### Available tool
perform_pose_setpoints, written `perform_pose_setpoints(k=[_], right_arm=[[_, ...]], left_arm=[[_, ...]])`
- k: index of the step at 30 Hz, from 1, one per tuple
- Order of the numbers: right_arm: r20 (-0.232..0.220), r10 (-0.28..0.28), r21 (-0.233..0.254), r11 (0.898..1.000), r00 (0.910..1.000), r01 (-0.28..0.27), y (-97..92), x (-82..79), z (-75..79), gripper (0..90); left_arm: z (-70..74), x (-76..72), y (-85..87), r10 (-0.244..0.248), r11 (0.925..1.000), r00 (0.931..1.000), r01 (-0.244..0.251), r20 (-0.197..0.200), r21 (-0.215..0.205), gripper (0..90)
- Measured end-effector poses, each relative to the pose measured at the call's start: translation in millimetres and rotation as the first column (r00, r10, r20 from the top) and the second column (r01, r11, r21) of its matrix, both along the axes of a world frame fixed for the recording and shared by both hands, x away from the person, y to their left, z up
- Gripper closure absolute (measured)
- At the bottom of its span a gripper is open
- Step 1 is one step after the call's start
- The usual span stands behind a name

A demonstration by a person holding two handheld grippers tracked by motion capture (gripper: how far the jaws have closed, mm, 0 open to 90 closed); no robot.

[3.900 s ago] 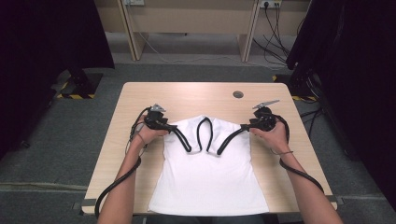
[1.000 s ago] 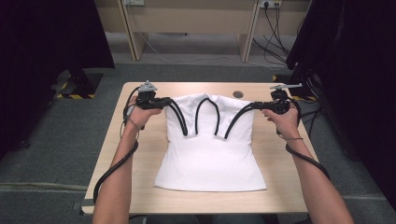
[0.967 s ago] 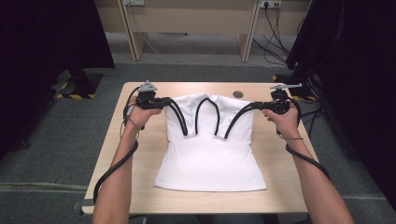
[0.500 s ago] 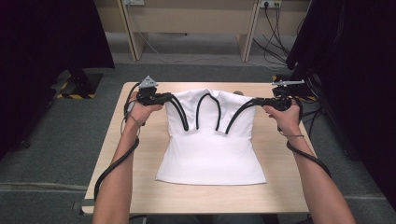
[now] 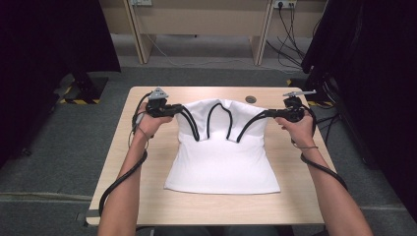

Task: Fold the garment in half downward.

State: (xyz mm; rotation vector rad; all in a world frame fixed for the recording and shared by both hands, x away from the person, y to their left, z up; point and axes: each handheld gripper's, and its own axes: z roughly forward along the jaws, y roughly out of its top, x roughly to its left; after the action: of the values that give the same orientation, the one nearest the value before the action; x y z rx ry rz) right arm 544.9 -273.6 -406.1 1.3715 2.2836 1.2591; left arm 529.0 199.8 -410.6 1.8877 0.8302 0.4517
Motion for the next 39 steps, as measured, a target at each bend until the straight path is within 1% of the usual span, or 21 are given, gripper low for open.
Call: perform_pose_setpoints(k=[5, 8, 14, 18, 19, 23, 26, 32, 35, 39], right_arm=[[-0.01, 0.025, -0.017, 1.0, 0.9996, -0.025, -2.2, -4.6, -5.1, 80.8], [-0.018, 0.044, -0.038, 0.998, 0.9989, -0.044, -2.0, -8.3, -9.5, 80.8], [-0.031, 0.092, -0.076, 0.993, 0.9953, -0.094, 0.0, -18.1, -18.8, 80.8], [-0.027, 0.115, -0.108, 0.987, 0.9929, -0.118, 2.5, -26.8, -22.5, 80.8], [-0.023, 0.12, -0.114, 0.986, 0.9925, -0.122, 3.2, -29.2, -23.4, 80.8], [-0.01, 0.132, -0.126, 0.983, 0.9913, -0.132, 4.3, -36.3, -24.6, 80.8], [-0.001, 0.139, -0.132, 0.982, 0.9903, -0.138, 5.4, -41.8, -24.2, 80.8], [0.024, 0.153, -0.148, 0.978, 0.9879, -0.148, 9.3, -50.4, -19.8, 80.9], [0.028, 0.164, -0.145, 0.977, 0.986, -0.158, 10.3, -53.8, -17.7, 81.1], [0.04, 0.167, -0.153, 0.975, 0.9852, -0.159, 11.4, -57.5, -16.8, 81.1]], left_arm=[[-5.7, -6.3, 0.1, -0.014, 0.9994, 0.9998, 0.014, -0.012, 0.033, 82.9], [-9.5, -10.1, 0.7, -0.016, 0.9989, 0.9998, 0.017, -0.015, 0.043, 82.9], [-20.7, -20.6, -1.7, -0.034, 0.994, 0.9992, 0.036, -0.023, 0.104, 82.9], [-27.5, -29.9, -3.6, -0.053, 0.9867, 0.9985, 0.055, -0.018, 0.153, 82.9], [-28.4, -31.4, -3.9, -0.055, 0.9857, 0.9984, 0.056, -0.016, 0.159, 82.9], [-32.0, -39.2, -4.7, -0.062, 0.9794, 0.9981, 0.062, -0.003, 0.192, 82.9], [-31.9, -44.2, -5.7, -0.07, 0.975, 0.9975, 0.067, 0.008, 0.212, 82.9], [-28.2, -52.4, -8.2, -0.082, 0.9702, 0.9963, 0.073, 0.028, 0.231, 82.9], [-26.8, -56.0, -8.4, -0.08, 0.9705, 0.996, 0.069, 0.038, 0.231, 82.9], [-25.7, -59.6, -8.5, -0.083, 0.97, 0.9955, 0.071, 0.044, 0.233, 82.9]])
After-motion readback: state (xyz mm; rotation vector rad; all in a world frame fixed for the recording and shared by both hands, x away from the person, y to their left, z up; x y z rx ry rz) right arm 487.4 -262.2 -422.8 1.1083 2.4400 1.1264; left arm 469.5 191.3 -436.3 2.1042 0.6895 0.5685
